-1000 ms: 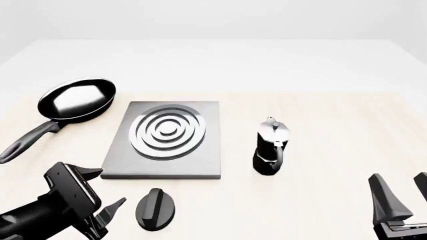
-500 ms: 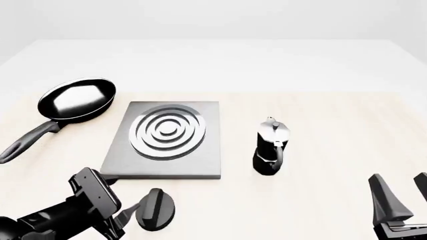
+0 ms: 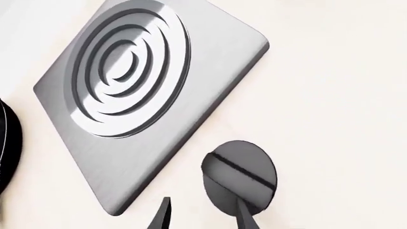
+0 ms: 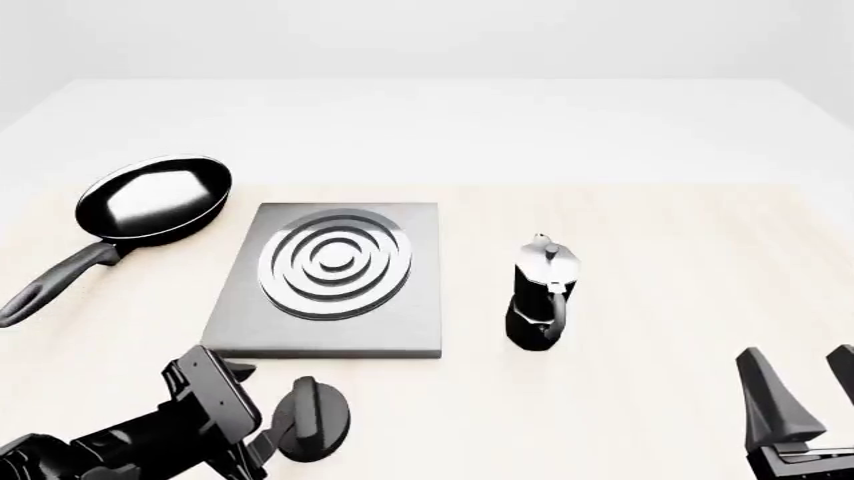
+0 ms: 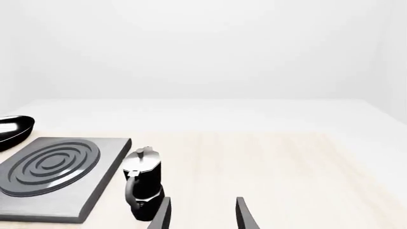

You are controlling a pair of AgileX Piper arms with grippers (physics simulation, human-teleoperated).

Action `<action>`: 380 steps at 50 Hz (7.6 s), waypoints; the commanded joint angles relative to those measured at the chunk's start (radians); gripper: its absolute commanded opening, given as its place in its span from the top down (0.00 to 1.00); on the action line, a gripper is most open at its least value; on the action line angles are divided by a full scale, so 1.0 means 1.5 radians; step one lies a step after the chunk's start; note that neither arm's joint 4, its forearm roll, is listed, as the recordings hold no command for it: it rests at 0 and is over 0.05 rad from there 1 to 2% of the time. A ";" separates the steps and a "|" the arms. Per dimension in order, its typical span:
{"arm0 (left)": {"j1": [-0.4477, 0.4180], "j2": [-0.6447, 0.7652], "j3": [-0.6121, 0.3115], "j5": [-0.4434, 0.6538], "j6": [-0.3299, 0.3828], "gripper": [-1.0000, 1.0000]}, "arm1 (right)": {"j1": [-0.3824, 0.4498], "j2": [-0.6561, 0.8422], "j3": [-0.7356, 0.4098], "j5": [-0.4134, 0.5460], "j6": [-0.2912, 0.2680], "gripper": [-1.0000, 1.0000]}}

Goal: Turn on the stove and put the moka pot on it.

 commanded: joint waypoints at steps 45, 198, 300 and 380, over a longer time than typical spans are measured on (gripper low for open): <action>-0.035 -0.360 -0.241 0.388 -0.163 0.00 | 0.012 -0.002 0.000 0.002 -0.003 0.00; 0.102 -0.816 -0.016 0.425 -0.547 0.00 | 0.263 0.961 -0.273 -0.205 0.154 1.00; 0.110 -0.827 -0.002 0.425 -0.570 0.00 | 0.474 1.232 -0.905 0.045 -0.001 1.00; 0.106 -0.827 0.000 0.425 -0.568 0.00 | 0.498 1.290 -0.892 0.017 0.033 0.00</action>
